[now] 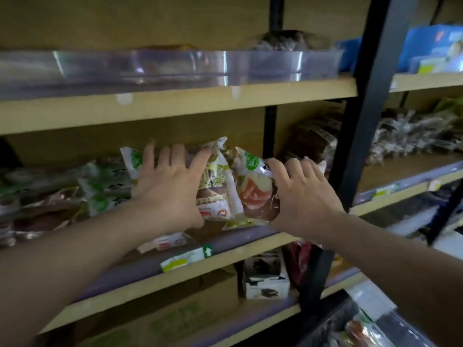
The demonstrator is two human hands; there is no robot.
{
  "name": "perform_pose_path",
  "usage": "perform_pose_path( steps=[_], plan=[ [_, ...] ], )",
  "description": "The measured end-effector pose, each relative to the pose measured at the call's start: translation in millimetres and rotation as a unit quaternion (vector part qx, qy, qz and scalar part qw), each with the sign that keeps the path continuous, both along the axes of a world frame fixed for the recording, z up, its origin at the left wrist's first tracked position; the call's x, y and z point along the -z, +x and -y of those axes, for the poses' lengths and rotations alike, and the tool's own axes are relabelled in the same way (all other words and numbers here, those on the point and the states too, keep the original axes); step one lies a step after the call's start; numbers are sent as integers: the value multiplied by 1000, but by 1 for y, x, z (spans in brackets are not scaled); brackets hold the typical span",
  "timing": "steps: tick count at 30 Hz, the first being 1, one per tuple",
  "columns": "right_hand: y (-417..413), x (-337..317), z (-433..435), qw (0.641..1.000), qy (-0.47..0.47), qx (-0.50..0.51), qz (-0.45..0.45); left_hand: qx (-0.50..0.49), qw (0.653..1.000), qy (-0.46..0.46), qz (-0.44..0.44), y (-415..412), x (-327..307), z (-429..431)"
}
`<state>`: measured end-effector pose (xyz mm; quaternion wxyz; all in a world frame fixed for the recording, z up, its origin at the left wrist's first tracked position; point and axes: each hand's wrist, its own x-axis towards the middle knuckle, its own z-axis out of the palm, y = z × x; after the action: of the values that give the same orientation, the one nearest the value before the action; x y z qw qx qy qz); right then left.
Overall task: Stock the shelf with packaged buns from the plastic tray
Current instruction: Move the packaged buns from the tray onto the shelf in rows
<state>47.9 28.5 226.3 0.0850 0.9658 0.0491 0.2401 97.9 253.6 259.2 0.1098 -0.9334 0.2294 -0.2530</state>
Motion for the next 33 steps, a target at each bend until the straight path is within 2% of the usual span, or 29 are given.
perform_pose_path(
  steps=[8,12,14,17,19,23,27,33],
  plan=[
    [72,1,-62,993,-28,-112,8,-153,987,57,2,-4,20,-94],
    [97,28,-66,989,-56,-102,-87,-143,987,71,9,-3,38,-103],
    [103,43,-60,985,-26,-98,-138,-124,991,51,6,1,47,-102],
    [105,43,-56,971,73,-129,-189,-119,992,30,-17,5,53,-103],
    [105,41,-51,968,90,-152,-179,-108,994,19,-23,6,56,-104],
    [101,48,-49,979,32,-184,-78,-91,995,-5,-34,3,57,-107],
    [102,46,-45,976,-28,-215,20,-62,998,7,13,3,57,-103],
    [108,63,-49,983,-3,-179,-30,-63,997,-6,53,5,62,-97]
  ],
)
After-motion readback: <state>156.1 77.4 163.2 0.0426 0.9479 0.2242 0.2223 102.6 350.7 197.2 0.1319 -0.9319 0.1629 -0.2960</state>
